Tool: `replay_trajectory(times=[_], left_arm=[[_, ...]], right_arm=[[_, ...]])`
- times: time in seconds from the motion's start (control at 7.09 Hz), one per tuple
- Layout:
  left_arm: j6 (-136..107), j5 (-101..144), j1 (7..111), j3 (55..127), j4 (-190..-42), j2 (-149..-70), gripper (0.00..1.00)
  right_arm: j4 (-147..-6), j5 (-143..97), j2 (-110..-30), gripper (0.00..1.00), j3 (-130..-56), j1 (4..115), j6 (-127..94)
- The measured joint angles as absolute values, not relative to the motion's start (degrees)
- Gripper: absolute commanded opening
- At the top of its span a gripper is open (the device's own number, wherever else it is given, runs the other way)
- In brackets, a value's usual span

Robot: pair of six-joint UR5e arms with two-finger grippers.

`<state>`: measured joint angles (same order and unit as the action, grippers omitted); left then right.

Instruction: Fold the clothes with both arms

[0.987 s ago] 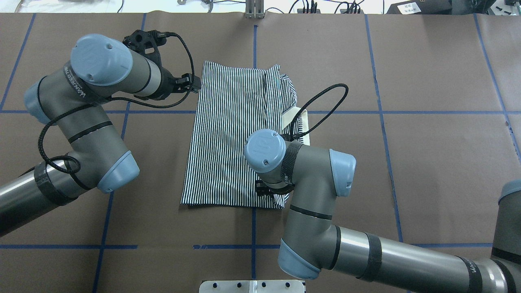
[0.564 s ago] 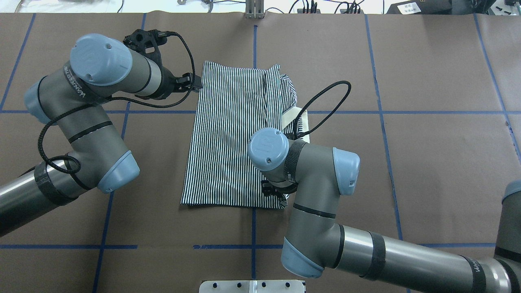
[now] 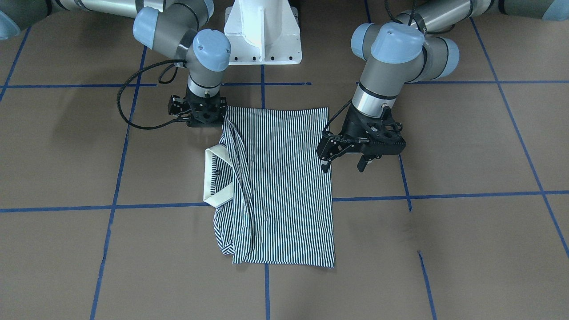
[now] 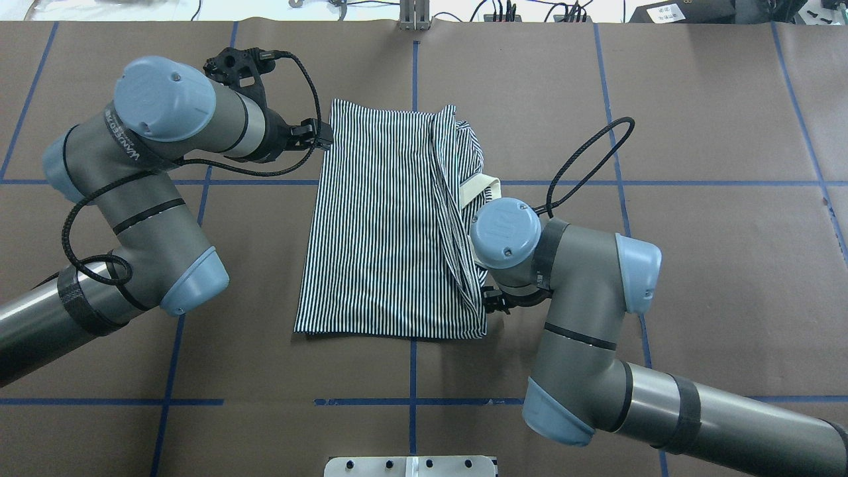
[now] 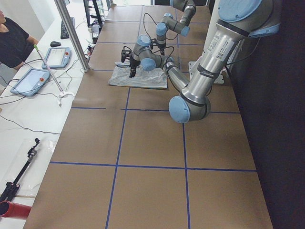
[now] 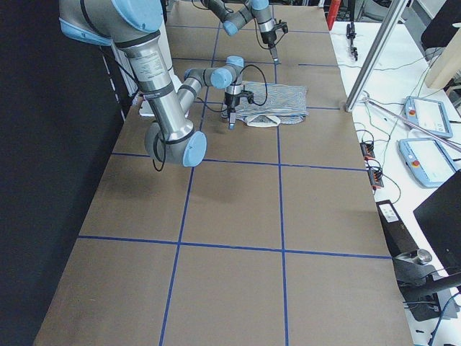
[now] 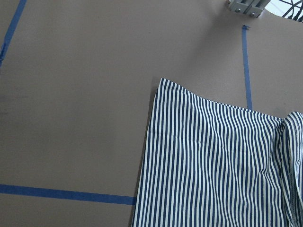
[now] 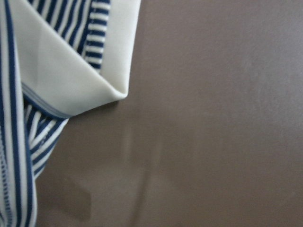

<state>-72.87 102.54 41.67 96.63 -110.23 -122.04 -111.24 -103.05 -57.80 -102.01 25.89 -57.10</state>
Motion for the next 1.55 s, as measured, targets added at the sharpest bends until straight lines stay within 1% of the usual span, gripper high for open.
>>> replay_trajectory(times=[0.14, 0.28, 0.42, 0.56, 0.71, 0.99, 1.55], left_arm=[[-72.72, 102.58, 41.66, 96.76, -110.20, -122.02, 1.00], [-72.59, 102.65, 41.66, 96.92, -110.14, -122.01, 1.00], [-72.54, 102.71, 41.67, 97.04, -110.06, -122.00, 1.00], [-72.52, 102.73, 41.71, 97.08, -110.02, -121.99, 1.00], [-72.49, 102.74, 41.74, 97.11, -110.04, -121.99, 1.00], [-72.43, 102.74, 41.74, 97.03, -110.17, -121.99, 1.00], [-72.44, 102.67, 41.75, 96.96, -110.21, -121.92, 1.00]], right_arm=[[-111.16, -103.30, -57.26, 1.00, -103.01, 27.66, -55.23], [-110.85, -103.45, -54.18, 1.00, -101.54, 29.26, -53.35], [-110.42, -103.47, -49.21, 1.00, -97.10, 30.18, -52.21], [-109.44, -103.43, -44.02, 1.00, -91.06, 30.34, -51.72], [-108.16, -103.37, -41.13, 1.00, -86.47, 29.80, -51.54], [-107.24, -103.15, -40.11, 1.00, -82.42, 27.99, -51.48], [-107.30, -102.81, -40.94, 1.00, -81.09, 27.06, -51.40]])
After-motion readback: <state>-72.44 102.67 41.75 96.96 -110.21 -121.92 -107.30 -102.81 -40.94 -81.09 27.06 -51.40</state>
